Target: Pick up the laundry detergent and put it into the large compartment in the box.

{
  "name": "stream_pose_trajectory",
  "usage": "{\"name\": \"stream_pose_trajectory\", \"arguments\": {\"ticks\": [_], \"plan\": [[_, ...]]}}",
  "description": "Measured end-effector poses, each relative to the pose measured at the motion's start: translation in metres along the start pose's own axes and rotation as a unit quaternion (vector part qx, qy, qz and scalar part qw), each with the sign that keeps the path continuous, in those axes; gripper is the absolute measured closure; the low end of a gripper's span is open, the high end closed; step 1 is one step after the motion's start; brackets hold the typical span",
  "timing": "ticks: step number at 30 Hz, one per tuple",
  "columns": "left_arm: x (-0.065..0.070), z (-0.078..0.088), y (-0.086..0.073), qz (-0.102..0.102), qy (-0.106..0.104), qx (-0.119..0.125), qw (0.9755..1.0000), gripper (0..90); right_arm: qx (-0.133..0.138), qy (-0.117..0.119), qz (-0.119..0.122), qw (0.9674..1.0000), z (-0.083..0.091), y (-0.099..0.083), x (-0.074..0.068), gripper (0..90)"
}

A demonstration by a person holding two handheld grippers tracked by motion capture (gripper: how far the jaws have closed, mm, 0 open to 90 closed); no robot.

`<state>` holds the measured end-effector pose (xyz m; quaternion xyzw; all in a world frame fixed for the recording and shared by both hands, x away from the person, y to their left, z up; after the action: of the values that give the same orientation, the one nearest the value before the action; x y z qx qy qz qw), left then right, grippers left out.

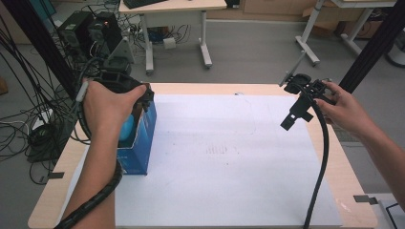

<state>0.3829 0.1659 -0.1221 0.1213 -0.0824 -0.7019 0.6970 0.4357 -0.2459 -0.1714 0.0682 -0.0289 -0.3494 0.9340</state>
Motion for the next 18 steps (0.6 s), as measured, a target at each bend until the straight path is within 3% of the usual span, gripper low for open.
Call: {"name": "stream_pose_trajectory", "arguments": {"ticks": [10,18], "plan": [[0.035,0.004,0.007,-0.043,-0.019,0.002,0.9989,7.1,0.005,0.006,-0.008,0.9999,0.000,-0.004,0.003,4.3],[0.042,0.004,0.010,-0.051,-0.020,0.002,0.9985,7.1,0.007,0.008,-0.010,0.9999,0.001,-0.006,0.006,4.3]]}}
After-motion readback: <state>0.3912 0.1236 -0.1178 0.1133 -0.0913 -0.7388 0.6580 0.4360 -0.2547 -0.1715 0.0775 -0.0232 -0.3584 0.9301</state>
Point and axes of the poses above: each handheld gripper's, and its own axes: z roughly backward along the jaws, y roughly out of its top, x roughly to its right, the point moved 10 cm from there along -z, roughly forward along the jaws, and after that the axes turned 2 degrees about z, right-handed, at the moved point
